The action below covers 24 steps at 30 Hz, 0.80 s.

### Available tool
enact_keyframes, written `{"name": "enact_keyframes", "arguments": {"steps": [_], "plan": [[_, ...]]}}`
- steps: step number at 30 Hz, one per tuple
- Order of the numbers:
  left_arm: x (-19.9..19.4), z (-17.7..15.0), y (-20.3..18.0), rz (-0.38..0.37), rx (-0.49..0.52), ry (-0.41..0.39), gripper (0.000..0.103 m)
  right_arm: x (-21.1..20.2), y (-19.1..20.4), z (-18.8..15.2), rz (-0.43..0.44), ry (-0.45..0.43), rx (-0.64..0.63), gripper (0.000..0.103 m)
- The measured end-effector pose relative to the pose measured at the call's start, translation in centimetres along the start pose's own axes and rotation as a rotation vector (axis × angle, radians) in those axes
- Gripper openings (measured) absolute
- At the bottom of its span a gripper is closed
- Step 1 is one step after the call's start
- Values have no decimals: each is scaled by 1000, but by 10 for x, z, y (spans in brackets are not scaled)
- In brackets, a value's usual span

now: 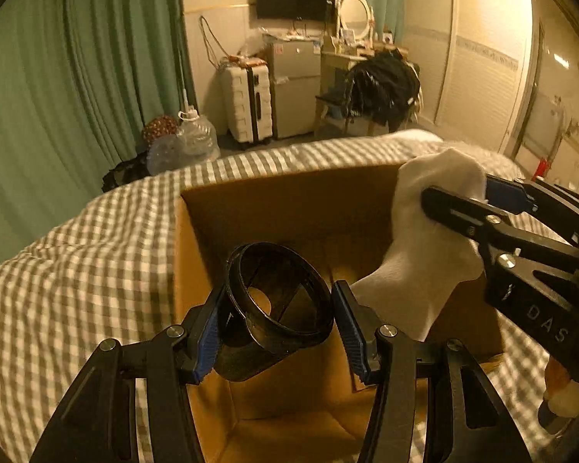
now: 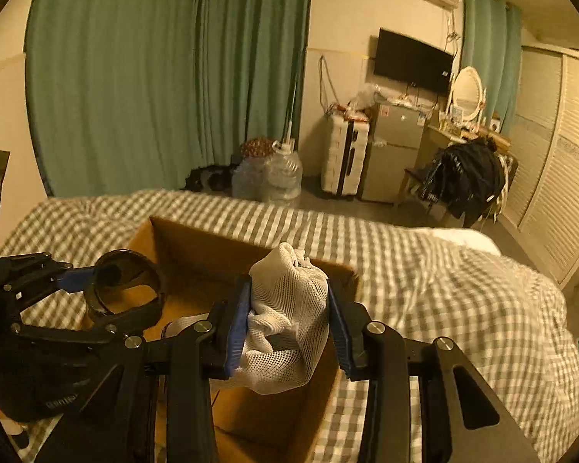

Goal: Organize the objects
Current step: 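Open both tools to drop the sock and black case into the box, then move both tools back toward the remaining items on the bed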

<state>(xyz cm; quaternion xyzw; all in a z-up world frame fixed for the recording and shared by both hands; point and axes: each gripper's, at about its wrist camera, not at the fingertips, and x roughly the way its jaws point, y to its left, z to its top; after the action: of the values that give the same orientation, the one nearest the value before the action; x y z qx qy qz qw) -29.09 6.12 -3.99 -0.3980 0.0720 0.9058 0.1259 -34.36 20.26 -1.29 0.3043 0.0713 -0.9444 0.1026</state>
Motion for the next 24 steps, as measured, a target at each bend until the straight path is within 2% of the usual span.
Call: {"name": "enact_keyframes", "arguments": {"steps": [5, 6, 7, 8, 9, 10, 17, 19, 20, 24], "plan": [[13, -12, 2, -36, -8, 32, 57, 20, 8, -20, 23, 48, 5, 40], [10, -13, 2, -45, -14, 29, 58, 20, 6, -22, 27, 49, 12, 44], [5, -14, 2, -45, -22, 22, 61, 17, 3, -22, 38, 41, 28, 53], [-2, -15, 3, -41, -38, 12, 71, 14, 0, -22, 42, 28, 37, 60], [-8, -17, 4, -40, -51, 2, 80, 4, -4, -22, 38, 1, 54, 68], [-16, -17, 4, -41, -64, -8, 83, -6, -3, -22, 33, -14, 66, 69], [-100, -13, -1, -6, -74, -67, 84, -88, -13, -5, 25, -77, 88, 69], [-132, -16, -4, 20, -57, -99, 91, -122, -11, 1, 25, -100, 84, 72], [-149, -19, -5, 37, -52, -117, 98, -136, -9, 3, 24, -109, 83, 73], [-192, -35, -6, 54, -47, -147, 99, -201, -1, 10, 44, -141, 71, 80]]}}
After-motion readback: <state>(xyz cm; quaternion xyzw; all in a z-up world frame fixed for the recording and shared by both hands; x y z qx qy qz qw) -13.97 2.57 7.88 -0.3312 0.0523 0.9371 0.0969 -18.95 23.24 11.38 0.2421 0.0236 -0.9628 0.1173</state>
